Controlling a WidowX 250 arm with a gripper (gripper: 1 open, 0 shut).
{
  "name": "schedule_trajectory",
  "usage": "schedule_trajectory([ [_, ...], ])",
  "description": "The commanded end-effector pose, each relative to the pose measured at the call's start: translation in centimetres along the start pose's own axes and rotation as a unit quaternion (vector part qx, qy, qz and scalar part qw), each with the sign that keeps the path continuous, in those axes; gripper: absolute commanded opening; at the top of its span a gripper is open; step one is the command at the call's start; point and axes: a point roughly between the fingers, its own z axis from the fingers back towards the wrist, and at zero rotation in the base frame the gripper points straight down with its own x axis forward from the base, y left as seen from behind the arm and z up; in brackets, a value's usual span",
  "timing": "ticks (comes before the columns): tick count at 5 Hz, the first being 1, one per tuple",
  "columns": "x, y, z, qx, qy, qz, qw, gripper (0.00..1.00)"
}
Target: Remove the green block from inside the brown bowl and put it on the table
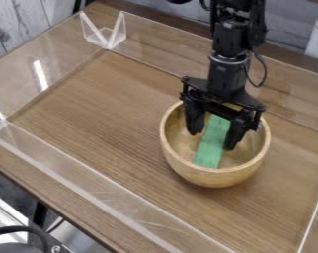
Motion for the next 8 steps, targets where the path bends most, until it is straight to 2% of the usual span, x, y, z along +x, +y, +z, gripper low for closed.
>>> schedule_trajectory([
  [1, 0.8, -0.4, 1.0, -0.004, -0.021, -0.004, 0.9998, 1.00],
  [2, 0.9, -0.5, 1.0, -0.007, -0.024, -0.005, 0.9997, 0.00],
  [3, 1.1, -0.8, 1.4, -0.013, -0.031, -0.007, 0.9994, 0.00],
  [4, 1.1, -0.8, 2.0, -0.016, -0.033, -0.009, 0.9993, 1.00],
  [5, 1.0, -0.9, 2.5, -0.019, -0.035, -0.010, 0.9992, 1.00],
  [6, 1.1, -1.0, 3.5, -0.025, -0.047, -0.010, 0.9986, 0.00],
  [7, 1.1, -1.0, 4.2, -0.029, -0.056, -0.010, 0.9980, 0.00],
  [8, 1.0, -1.0, 4.4, -0.029, -0.054, -0.011, 0.9981, 1.00],
])
